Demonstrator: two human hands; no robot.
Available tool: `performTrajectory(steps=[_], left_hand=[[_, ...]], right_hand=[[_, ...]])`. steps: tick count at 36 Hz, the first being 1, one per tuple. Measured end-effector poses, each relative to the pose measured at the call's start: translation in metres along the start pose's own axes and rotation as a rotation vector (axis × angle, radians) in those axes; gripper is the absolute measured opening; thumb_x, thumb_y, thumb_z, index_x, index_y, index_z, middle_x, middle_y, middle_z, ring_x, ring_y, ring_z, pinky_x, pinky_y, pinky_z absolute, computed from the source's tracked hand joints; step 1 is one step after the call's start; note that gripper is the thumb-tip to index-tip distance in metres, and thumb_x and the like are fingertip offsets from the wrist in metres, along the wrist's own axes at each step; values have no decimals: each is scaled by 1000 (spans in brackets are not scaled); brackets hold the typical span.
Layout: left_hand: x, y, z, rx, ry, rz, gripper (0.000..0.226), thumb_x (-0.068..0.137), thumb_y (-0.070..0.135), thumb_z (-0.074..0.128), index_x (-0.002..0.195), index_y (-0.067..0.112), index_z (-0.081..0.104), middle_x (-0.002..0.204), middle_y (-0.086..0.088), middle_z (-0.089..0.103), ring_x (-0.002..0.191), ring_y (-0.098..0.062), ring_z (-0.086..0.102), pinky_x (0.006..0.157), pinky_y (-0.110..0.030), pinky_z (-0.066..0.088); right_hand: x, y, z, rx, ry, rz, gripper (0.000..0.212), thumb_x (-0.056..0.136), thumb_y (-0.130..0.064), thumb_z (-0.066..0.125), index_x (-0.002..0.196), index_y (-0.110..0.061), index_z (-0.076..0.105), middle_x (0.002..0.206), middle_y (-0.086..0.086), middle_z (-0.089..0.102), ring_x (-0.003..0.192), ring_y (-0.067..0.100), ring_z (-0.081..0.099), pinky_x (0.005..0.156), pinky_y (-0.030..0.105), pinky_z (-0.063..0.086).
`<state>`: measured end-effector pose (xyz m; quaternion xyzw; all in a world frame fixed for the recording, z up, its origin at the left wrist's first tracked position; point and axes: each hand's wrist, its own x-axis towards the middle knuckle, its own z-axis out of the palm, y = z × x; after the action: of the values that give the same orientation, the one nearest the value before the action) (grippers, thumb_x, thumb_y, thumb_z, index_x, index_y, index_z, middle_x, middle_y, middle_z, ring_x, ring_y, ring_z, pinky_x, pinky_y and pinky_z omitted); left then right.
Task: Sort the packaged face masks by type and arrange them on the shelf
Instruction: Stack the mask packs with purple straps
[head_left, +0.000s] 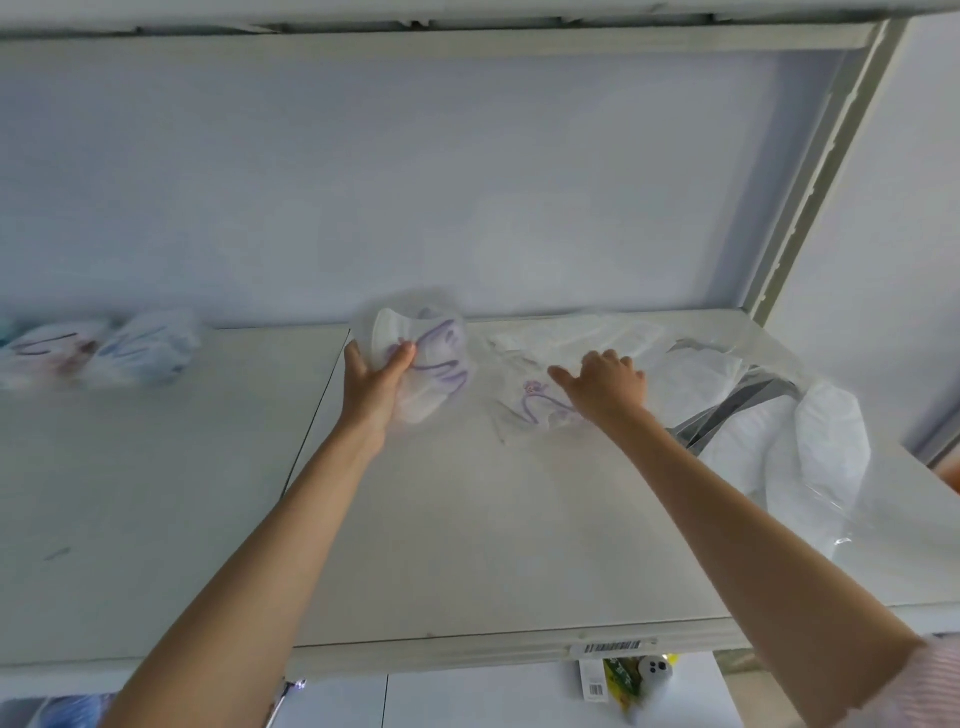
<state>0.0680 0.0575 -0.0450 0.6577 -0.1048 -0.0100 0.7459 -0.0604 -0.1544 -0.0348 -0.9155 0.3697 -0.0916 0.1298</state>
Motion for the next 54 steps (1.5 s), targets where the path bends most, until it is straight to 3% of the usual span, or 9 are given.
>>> performTrajectory(steps=[3,12,18,26,31,37,45,48,54], left_hand=[[0,1,-1,-1,7,1,37,86,17,72,113,14,47,95,10,60,81,-1,60,65,-8,48],[-8,0,-2,29,-5,1,37,86,16,71,113,13,46,94,11,58,80,1,59,61,-4,46],[-14,-4,-4,58,-29,-18,41,86,18,72,117,12,46,97,11,58,82,1,58,62,-4,46],[-12,-3,-10,116,-8,-35,39,87,20,71,116,12,46,94,10,55,79,2,55,55,-3,42],[-11,-2,-11,186,-18,-33,37,87,25,71,108,15,42,93,8,53,79,-5,55,60,-13,41],[-10,-1,-4,155,-39,-30,41,84,22,74,111,13,45,93,8,57,82,-8,58,67,-17,44],[-16,-2,19,68,-74,-60,53,81,22,77,123,11,47,108,-3,63,93,-19,64,85,-32,52],[-24,1,33,59,-73,-101,44,86,26,70,122,16,45,105,-2,62,87,-17,63,83,-32,53],[-31,1,41,31,-117,-153,44,94,36,58,129,18,39,110,0,61,97,-18,63,85,-32,52]], right_hand=[[-4,0,10,-158,-147,21,74,85,-71,41,123,-10,59,133,12,47,125,31,40,98,38,33],[-4,2,14,-64,-158,112,93,69,-55,75,136,-2,38,135,13,37,126,31,36,99,36,36],[3,8,12,16,-186,114,80,68,-52,79,126,-6,51,134,14,40,125,32,36,101,37,35],[3,20,19,455,-143,99,60,69,-16,81,117,-11,47,112,10,57,105,28,54,83,38,49],[8,25,6,1000,-33,181,58,73,5,74,124,-6,48,102,14,59,77,20,54,60,27,44],[4,27,-41,1527,-155,58,47,84,5,62,127,-11,51,86,7,64,66,15,59,67,24,47],[-18,-19,-59,1128,-224,-227,72,81,11,64,140,-16,33,86,18,57,43,13,46,37,21,34],[-19,-31,-49,887,-172,-265,80,79,5,68,143,-22,29,106,16,59,48,16,50,37,19,38],[-15,-36,-41,660,-41,-380,84,76,-2,72,145,-24,29,102,9,61,59,11,54,44,13,45]])
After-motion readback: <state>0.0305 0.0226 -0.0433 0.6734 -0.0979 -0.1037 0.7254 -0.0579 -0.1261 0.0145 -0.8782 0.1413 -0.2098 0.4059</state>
